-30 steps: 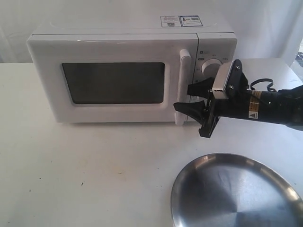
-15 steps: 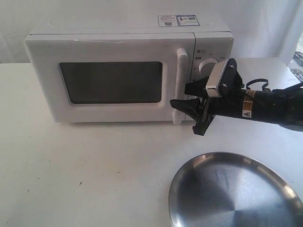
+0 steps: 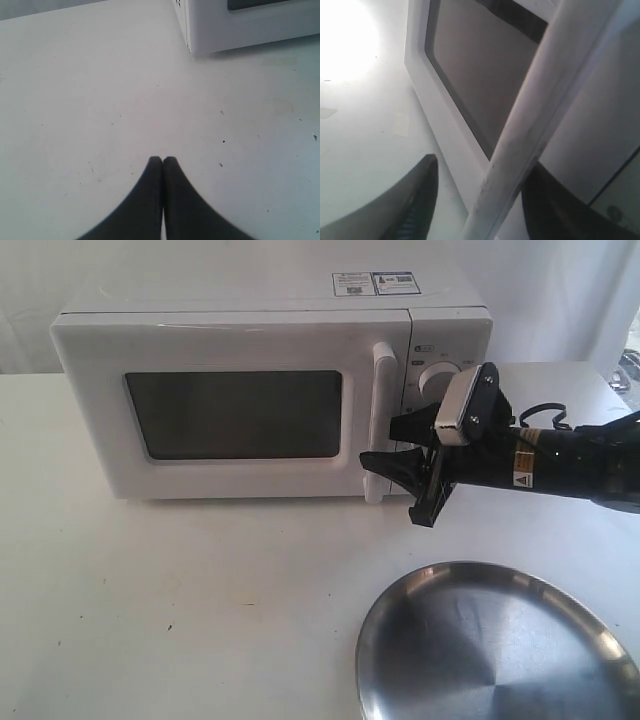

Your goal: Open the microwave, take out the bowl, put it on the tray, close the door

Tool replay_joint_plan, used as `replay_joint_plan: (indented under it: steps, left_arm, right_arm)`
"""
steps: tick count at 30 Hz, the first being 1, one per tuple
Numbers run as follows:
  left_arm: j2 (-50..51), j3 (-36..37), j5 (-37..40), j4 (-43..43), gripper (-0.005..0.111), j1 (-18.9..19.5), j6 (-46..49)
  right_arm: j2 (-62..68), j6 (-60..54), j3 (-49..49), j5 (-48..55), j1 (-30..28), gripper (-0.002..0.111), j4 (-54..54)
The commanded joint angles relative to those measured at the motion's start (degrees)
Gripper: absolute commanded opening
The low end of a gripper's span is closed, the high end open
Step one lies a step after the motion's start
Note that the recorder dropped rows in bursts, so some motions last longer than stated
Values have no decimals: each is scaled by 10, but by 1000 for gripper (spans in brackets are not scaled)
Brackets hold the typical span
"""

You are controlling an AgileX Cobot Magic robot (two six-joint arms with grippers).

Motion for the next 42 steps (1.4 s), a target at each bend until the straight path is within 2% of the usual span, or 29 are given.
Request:
replay_joint_plan:
  steps: [1, 17, 18, 19, 20, 21, 23, 24, 25, 26, 31, 35, 39, 42]
  left_arm:
    - [-1, -1, -1, -3, 0, -2, -1]
    - [-1, -1, -1, -3, 0, -2, -1]
    - [-1, -1, -1, -3, 0, -2, -1]
    - [-1, -1, -1, -3, 0, -2, -1]
    - [-1, -1, -1, -3, 0, -2, -1]
    - [-1, -1, -1, -3, 0, -2, -1]
    - [-1, -1, -1, -3, 0, -2, -1]
    - [-1, -1, -1, -3, 0, -2, -1]
    - [-1, -1, -1, -3, 0, -2, -1]
    - [-1, -1, -1, -3, 0, -2, -1]
    - [-1, -1, -1, -3, 0, -2, -1]
    - [-1, -1, -1, -3, 0, -2, -1]
    - [-1, -1, -1, -3, 0, -2, -1]
    - [-1, -1, -1, -3, 0, -2, -1]
  right_arm:
    - [-18, -71, -47, -90, 44, 0, -98]
    - [-92, -29, -47, -90, 44, 0, -116]
    - [-96, -29, -47, -47, 44, 0, -114]
    - [-104, -26, -47, 71, 44, 0, -96]
    - [-108, -18, -47, 117, 44, 0, -91]
    - [-111, 6, -47, 218, 44, 0, -87]
    - [-116, 41, -43, 295, 42, 0, -130]
    - [-119, 53, -41, 295, 41, 0, -164]
    - [-127, 107, -39, 278, 35, 0, -249]
    - [-137, 164, -38, 265, 28, 0, -287]
    - [-191, 212, -11, 258, -19, 0, -287]
    - [-248, 211, 10, 128, -66, 0, -287]
    - [-284, 190, 10, -71, -92, 0, -287]
    - [-313, 181, 10, -90, -94, 0, -287]
